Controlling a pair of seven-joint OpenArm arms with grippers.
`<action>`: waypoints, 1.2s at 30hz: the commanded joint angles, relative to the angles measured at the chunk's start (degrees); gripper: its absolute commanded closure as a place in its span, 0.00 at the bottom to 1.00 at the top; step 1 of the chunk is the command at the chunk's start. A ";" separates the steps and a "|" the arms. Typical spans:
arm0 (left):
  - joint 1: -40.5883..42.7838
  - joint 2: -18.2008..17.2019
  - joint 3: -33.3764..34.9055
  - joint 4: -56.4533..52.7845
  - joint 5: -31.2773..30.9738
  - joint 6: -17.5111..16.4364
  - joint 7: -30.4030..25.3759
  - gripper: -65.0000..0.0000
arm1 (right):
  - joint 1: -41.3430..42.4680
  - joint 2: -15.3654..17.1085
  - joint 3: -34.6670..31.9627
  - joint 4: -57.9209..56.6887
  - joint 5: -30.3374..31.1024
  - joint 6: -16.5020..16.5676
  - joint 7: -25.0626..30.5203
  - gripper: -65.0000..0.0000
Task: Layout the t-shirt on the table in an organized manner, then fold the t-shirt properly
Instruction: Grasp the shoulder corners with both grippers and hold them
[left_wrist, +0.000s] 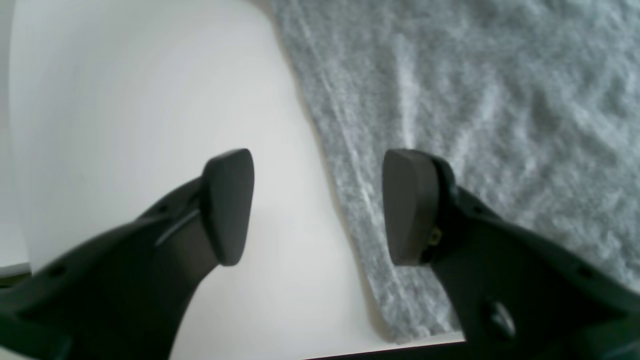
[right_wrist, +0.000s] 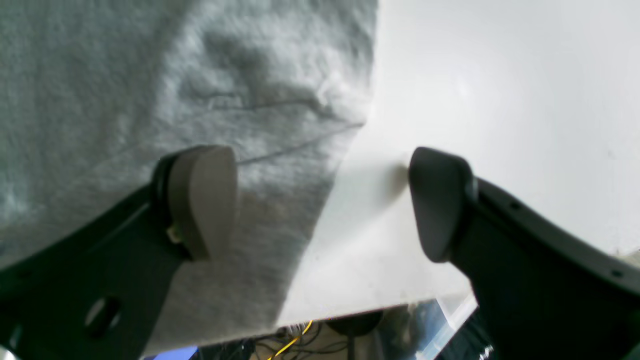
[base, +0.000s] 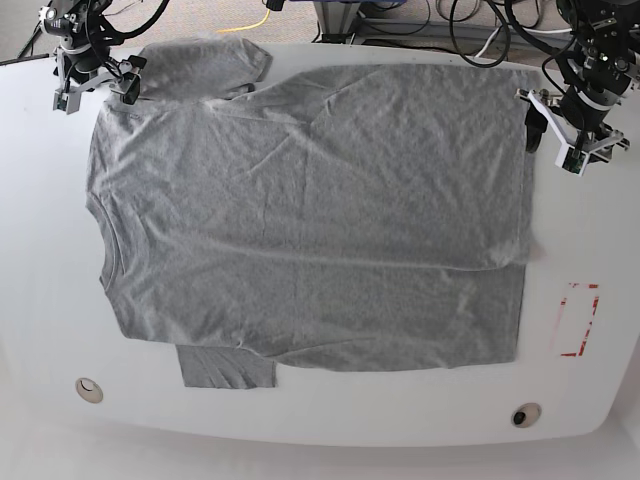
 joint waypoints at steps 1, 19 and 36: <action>-0.11 -1.37 -0.39 0.93 -0.48 0.12 -1.09 0.43 | -0.36 -0.15 -0.61 0.18 -0.21 0.10 -1.67 0.21; 0.06 -1.54 -0.39 0.84 -0.48 0.12 -1.09 0.43 | -0.19 -0.15 -0.88 0.01 -0.21 0.10 -1.76 0.48; 1.38 -1.54 -5.49 0.84 -0.39 0.12 -1.09 0.43 | -0.10 -0.15 -3.25 -0.17 -0.74 0.10 -1.76 1.00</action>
